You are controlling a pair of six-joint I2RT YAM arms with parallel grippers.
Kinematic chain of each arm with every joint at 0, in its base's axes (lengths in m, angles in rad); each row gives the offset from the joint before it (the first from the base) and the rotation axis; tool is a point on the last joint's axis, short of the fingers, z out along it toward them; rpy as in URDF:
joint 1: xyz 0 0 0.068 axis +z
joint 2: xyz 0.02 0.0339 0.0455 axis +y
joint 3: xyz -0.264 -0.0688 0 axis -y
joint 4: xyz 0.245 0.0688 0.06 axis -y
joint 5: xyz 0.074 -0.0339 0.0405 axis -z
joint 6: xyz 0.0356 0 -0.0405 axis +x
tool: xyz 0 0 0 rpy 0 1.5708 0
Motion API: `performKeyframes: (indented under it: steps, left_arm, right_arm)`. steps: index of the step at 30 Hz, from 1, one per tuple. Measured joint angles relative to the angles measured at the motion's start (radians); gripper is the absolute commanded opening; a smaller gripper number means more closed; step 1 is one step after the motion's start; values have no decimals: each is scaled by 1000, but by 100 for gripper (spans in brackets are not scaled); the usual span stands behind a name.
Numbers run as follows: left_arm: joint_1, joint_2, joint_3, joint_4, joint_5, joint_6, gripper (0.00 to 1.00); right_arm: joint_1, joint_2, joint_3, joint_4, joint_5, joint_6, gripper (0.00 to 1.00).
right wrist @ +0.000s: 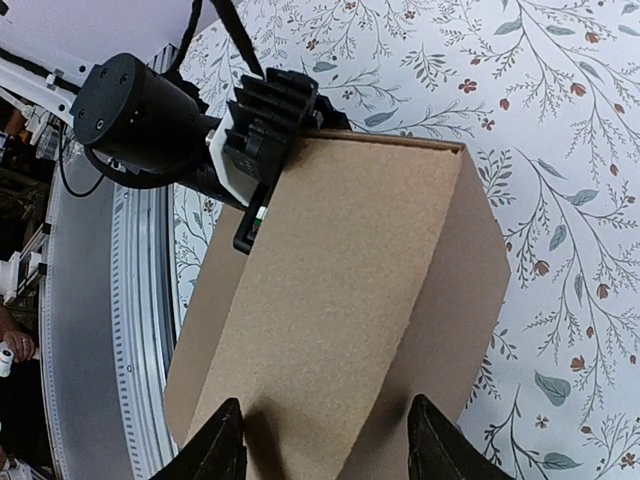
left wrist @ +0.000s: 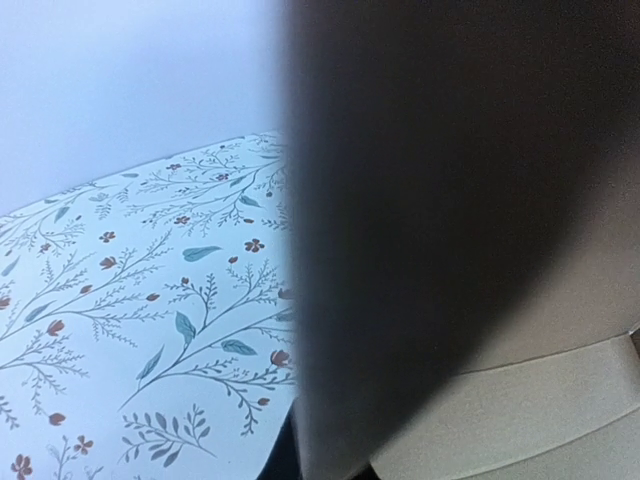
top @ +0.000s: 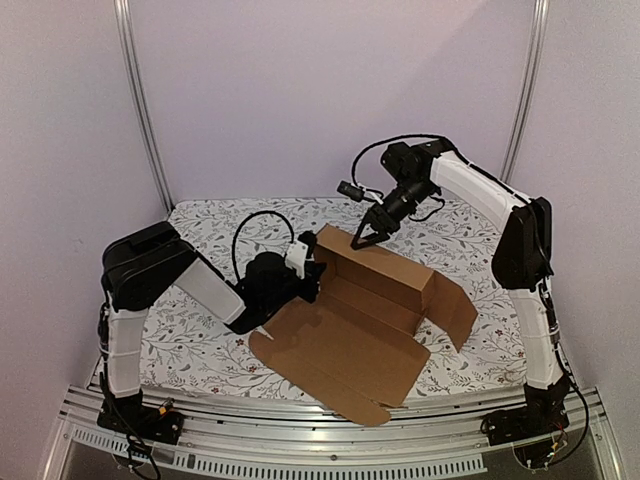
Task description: Fold the paper box
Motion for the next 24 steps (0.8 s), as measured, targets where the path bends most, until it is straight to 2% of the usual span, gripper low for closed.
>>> performKeyframes:
  steps: [4,9,16,21,24]
  left_arm:
    - [-19,-55,-79,14,-13,-19,0]
    - [-49,-174,-160,-93,-77,-105,0]
    - [-144,-269,-208,-241,-277,-236,0]
    - [-174,-264,-223,-219,-350,-247,0]
    - [-179,-243,-271,-106,-365,-222,12]
  right_arm:
    - [2,5,3,1,-32,-1,55]
    - [3,17,6,3,-107,4,56]
    - [21,54,6,3,-185,8,57]
    - [36,61,6,5,-193,5,57]
    - [42,61,6,5,-192,2,57]
